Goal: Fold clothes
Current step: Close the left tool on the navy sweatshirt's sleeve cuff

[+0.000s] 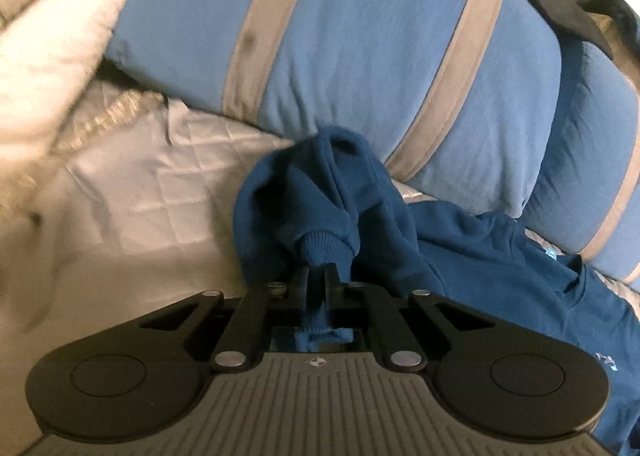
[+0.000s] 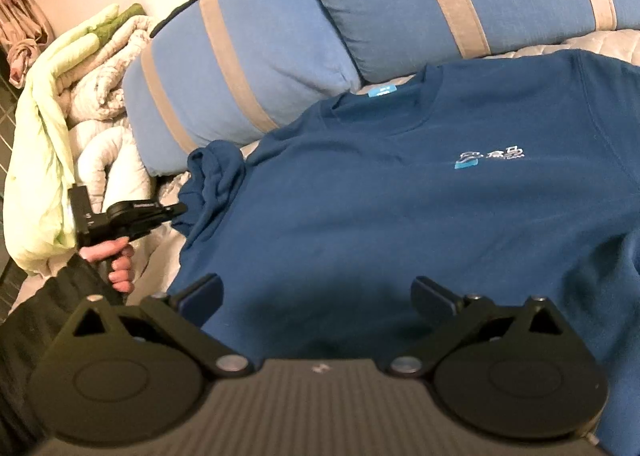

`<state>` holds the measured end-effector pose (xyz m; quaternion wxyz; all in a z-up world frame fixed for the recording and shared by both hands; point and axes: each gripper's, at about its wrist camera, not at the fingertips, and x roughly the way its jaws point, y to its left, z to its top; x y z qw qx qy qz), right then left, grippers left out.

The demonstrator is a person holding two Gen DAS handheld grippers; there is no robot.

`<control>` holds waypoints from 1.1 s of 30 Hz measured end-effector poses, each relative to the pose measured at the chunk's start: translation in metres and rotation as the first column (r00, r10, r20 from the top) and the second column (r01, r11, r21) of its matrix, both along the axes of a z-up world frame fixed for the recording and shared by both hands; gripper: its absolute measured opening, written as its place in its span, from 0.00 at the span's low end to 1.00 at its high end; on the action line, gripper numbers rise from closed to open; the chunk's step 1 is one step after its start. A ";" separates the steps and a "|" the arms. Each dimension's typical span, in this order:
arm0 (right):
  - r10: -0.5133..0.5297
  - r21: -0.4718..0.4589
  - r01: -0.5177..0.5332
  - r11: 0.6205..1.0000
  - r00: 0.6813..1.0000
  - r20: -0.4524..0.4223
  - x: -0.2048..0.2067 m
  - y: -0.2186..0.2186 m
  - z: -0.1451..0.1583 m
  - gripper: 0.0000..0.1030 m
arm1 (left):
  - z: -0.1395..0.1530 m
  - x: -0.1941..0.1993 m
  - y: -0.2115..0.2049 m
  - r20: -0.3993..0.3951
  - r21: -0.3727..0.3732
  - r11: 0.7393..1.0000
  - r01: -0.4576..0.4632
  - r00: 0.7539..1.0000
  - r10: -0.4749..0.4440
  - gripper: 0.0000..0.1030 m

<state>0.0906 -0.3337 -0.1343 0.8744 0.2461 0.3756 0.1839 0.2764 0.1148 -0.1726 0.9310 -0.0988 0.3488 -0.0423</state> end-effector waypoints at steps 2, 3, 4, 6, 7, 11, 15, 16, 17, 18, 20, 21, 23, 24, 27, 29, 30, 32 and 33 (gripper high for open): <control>0.003 0.006 -0.003 1.000 1.000 -0.004 0.000 -0.001 0.000 1.00 | 0.010 -0.008 0.009 0.010 0.018 1.000 0.000 1.000 0.000 0.07; 0.003 0.010 -0.003 1.000 1.000 -0.005 0.000 -0.001 -0.001 1.00 | 0.016 -0.014 0.014 0.018 0.038 0.999 -0.004 1.000 0.003 0.07; 0.004 0.014 -0.004 1.000 1.000 -0.007 0.000 -0.002 -0.001 1.00 | 0.022 -0.020 0.019 0.026 0.060 0.998 -0.009 1.000 0.007 0.07; 0.003 0.024 -0.003 1.000 1.000 -0.002 -0.001 -0.003 -0.001 1.00 | 0.031 -0.034 0.029 0.037 0.104 0.994 -0.021 0.999 0.018 0.07; 0.001 0.029 -0.001 1.000 1.000 0.001 -0.002 -0.004 0.000 1.00 | 0.035 -0.042 0.034 0.037 0.130 0.991 -0.028 0.999 0.023 0.07; -0.004 0.069 0.005 0.998 1.000 -0.004 -0.003 -0.009 -0.001 1.00 | 0.047 -0.072 0.043 0.037 0.249 0.967 -0.048 0.998 0.040 0.07; -0.003 0.106 0.006 0.994 1.000 -0.025 -0.002 -0.011 -0.003 1.00 | 0.049 -0.098 0.046 0.030 0.319 0.947 -0.045 0.999 0.038 0.07; -0.002 0.106 0.005 0.994 1.000 -0.026 -0.002 -0.011 -0.003 1.00 | 0.047 -0.103 0.045 0.022 0.331 0.943 -0.036 0.999 0.030 0.07; -0.001 0.106 0.004 0.994 1.000 -0.027 -0.002 -0.011 -0.003 1.00 | 0.044 -0.109 0.043 0.010 0.342 0.939 -0.023 1.000 0.021 0.07; 0.001 0.106 0.002 0.994 1.000 -0.027 -0.002 -0.011 -0.003 1.00 | 0.039 -0.113 0.040 -0.003 0.348 0.937 -0.009 1.000 0.010 0.07; 0.006 0.107 -0.003 0.994 1.000 -0.028 -0.002 -0.010 -0.003 1.00 | 0.030 -0.122 0.035 -0.026 0.352 0.936 0.018 1.000 -0.010 0.07; 0.009 0.108 -0.006 0.994 1.000 -0.029 -0.002 -0.010 -0.003 1.00 | 0.025 -0.126 0.033 -0.034 0.351 0.936 0.030 0.999 -0.019 0.07; 0.014 0.108 -0.011 0.994 0.999 -0.030 -0.002 -0.010 -0.003 1.00 | 0.016 -0.132 0.029 -0.049 0.342 0.938 0.053 0.998 -0.039 0.07; 0.017 0.109 -0.013 0.994 0.999 -0.030 -0.002 -0.009 -0.003 1.00 | 0.013 -0.134 0.027 -0.051 0.335 0.940 0.060 0.998 -0.045 0.07; 0.025 0.110 -0.021 0.994 0.999 -0.032 -0.002 -0.009 -0.004 1.00 | 0.006 -0.137 0.026 -0.061 0.295 0.953 0.066 0.997 -0.050 0.08; 0.030 0.111 -0.026 0.993 0.999 -0.033 -0.002 -0.008 -0.004 1.00 | 0.001 -0.140 0.027 -0.076 0.259 0.963 0.075 0.995 -0.057 0.10; 0.033 0.111 -0.029 0.993 0.999 -0.033 -0.002 -0.008 -0.004 1.00 | -0.001 -0.141 0.027 -0.084 0.241 0.967 0.079 0.995 -0.061 0.10; 0.038 0.112 -0.034 0.993 0.999 -0.034 -0.003 -0.008 -0.004 1.00 | -0.007 -0.144 0.027 -0.109 0.203 0.975 0.094 0.991 -0.073 0.10; 0.040 0.113 -0.036 0.993 0.999 -0.035 -0.003 -0.007 -0.004 1.00 | -0.010 -0.146 0.027 -0.119 0.178 0.979 0.101 0.990 -0.081 0.11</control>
